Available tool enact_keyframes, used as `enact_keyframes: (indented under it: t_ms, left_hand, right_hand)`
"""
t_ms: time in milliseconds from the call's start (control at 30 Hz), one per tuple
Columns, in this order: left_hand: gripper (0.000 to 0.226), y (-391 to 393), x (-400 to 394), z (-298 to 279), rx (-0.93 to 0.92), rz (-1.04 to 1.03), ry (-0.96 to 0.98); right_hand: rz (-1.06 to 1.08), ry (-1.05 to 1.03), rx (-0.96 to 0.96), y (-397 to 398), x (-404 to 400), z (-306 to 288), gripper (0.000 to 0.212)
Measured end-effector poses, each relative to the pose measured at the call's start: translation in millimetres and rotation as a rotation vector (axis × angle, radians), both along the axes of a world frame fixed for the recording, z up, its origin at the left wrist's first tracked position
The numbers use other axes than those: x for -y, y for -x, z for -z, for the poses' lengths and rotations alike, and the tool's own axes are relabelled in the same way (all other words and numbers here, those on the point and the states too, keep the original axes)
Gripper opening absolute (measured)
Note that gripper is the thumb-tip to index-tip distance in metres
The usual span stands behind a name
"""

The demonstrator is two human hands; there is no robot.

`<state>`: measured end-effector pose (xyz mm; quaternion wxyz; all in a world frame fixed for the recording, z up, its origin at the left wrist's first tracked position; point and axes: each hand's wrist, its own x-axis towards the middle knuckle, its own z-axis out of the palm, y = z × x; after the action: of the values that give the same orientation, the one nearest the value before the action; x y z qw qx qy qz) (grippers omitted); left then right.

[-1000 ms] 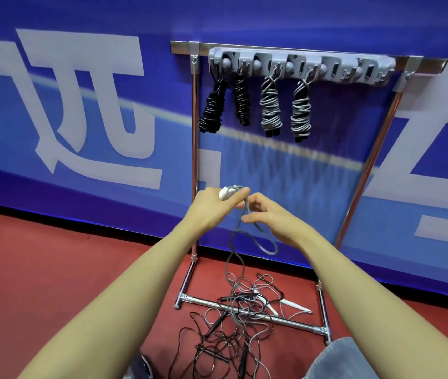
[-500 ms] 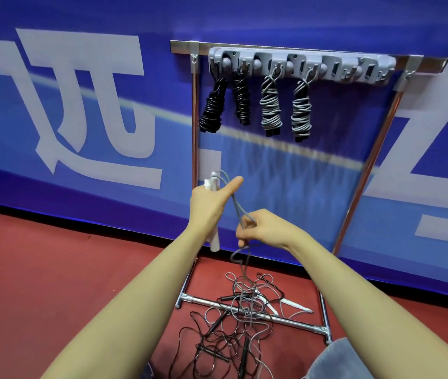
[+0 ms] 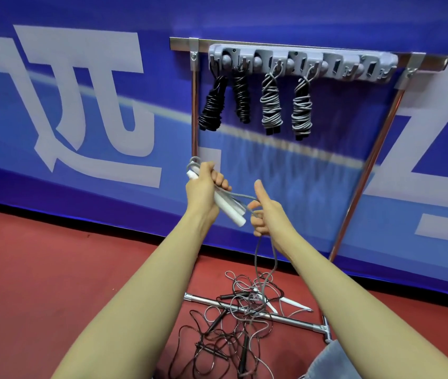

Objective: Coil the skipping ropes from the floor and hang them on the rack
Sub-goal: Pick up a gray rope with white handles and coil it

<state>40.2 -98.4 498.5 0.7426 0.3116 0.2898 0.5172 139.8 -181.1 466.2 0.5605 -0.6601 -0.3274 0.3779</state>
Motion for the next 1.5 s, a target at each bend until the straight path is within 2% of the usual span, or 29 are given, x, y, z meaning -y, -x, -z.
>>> enact_keyframes:
  t_ms: [200,267,333,400,533,633,700,733,800,833,900,967,1000,1033,1067,1133,1233,1267,1333,1500]
  left_hand:
    - [0.048,-3.1,4.0,5.6,0.240,-0.030,0.135]
    - [0.051,-2.5,5.5,5.6,0.222,-0.034,0.125]
    - [0.051,-3.7,7.2,5.5,0.193,-0.033,0.119]
    - [0.052,-6.8,10.3,5.8,0.172,-0.036,0.104]
    - [0.050,-12.3,16.2,8.3,0.188,-0.006,0.097]
    - [0.037,-11.1,15.4,12.8,0.197,0.022,0.096]
    - [0.018,-8.2,12.4,19.5,0.063,-0.039,0.032]
    - [0.021,-6.7,11.1,24.8,-0.016,-0.090,-0.001]
    - [0.043,-0.5,9.5,34.1,-0.235,-0.218,-0.108]
    - [0.046,4.4,10.1,36.8,-0.371,-0.291,-0.247]
    - [0.052,14.5,9.4,39.2,-0.733,-0.346,-0.796]
    - [0.066,18.0,9.8,34.2,-1.228,-0.093,-1.398]
    - [0.065,15.7,9.9,34.0,-1.500,0.009,-1.596]
    - [0.059,12.5,10.5,34.7,-1.713,0.054,-1.690]
    - [0.050,9.7,14.2,31.8,-1.836,0.046,-1.705]
    - [0.035,5.7,14.6,32.5,-1.914,0.019,-1.666]
    - [0.028,6.8,13.8,31.8,-1.877,-0.065,-1.795]
    - [0.025,8.2,13.0,31.5,-1.895,-0.031,-1.802]
    - [0.016,10.6,12.4,32.8,-1.930,0.082,-1.771]
    - [0.006,14.5,3.7,38.5,-1.919,0.136,-1.700]
  right_hand:
    - [0.151,0.093,0.346,14.6,-13.7,5.7,0.062]
    - [0.120,0.057,0.341,13.0,-13.1,3.7,0.051]
    - [0.081,0.037,0.229,11.2,-11.4,0.4,0.041]
    - [0.064,0.072,0.160,13.0,-10.8,-2.9,0.043]
    - [0.183,0.178,0.274,19.3,-18.8,0.8,0.048]
    - [0.269,0.211,0.365,12.4,-23.1,4.8,0.046]
    - [0.281,0.213,0.434,4.7,-22.0,3.3,0.046]
    - [0.276,0.216,0.486,0.1,-21.0,2.0,0.046]
    - [0.250,0.227,0.612,-7.2,-17.2,-1.4,0.048]
    - [0.233,0.236,0.669,-10.2,-14.2,-2.6,0.048]
    - [0.180,0.232,0.765,-15.3,-7.8,-4.1,0.047]
    - [0.120,0.223,0.785,-15.0,-1.6,-6.8,0.040]
    - [0.137,0.216,0.768,-14.9,-2.6,-4.9,0.031]
    - [0.147,0.216,0.752,-14.2,-3.0,-3.9,0.022]
    - [0.133,0.255,0.778,-14.3,-2.8,-2.6,0.025]
    - [0.087,0.180,0.758,-17.2,-0.1,4.2,0.021]
    - [0.082,0.052,0.616,-18.0,6.6,0.6,0.051]
    - [0.103,0.040,0.576,-16.5,6.4,-0.2,0.055]
    - [0.109,0.017,0.577,-12.7,6.6,-0.4,0.057]
    - [0.042,0.002,0.646,-18.9,10.1,2.8,0.046]
